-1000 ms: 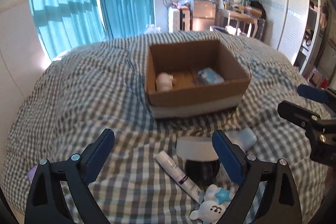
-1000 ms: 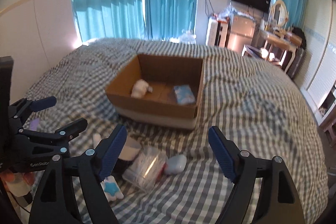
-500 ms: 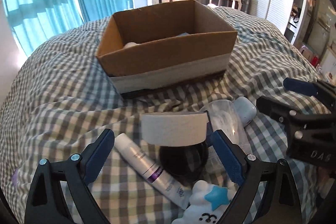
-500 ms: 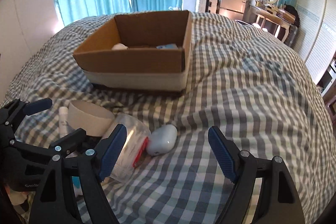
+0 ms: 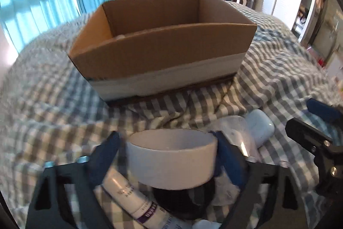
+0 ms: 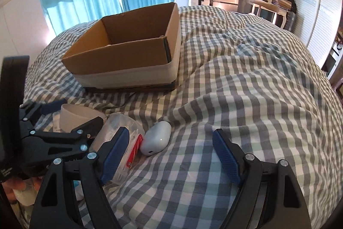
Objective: Organize objects
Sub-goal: 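Grasp the beige tape roll with the left tool while the right tool grasps the clear swab jar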
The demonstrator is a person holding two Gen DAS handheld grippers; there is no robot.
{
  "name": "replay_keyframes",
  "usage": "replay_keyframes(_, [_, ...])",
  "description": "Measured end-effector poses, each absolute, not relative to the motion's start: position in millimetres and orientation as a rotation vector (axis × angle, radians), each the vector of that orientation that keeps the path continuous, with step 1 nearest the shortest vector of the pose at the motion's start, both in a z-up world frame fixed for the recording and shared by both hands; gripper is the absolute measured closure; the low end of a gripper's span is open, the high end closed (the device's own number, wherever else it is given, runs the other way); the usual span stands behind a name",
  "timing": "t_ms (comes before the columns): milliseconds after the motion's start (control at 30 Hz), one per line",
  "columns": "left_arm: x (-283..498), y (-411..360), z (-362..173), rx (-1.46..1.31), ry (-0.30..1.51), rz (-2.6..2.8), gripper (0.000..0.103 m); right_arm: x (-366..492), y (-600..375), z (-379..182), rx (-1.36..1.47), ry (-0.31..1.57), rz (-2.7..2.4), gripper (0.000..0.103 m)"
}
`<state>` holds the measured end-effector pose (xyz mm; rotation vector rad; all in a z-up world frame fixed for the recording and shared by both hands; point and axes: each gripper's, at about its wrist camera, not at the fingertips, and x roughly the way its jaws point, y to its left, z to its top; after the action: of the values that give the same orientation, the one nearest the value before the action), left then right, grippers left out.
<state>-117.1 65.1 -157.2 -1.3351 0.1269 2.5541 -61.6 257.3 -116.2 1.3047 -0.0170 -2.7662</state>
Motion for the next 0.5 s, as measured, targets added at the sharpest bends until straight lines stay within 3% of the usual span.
replay_keyframes(500, [-84, 25, -102, -1.256, 0.069, 2.690, 0.022, -54, 229, -117, 1.345, 0.028, -2.705, 0.023])
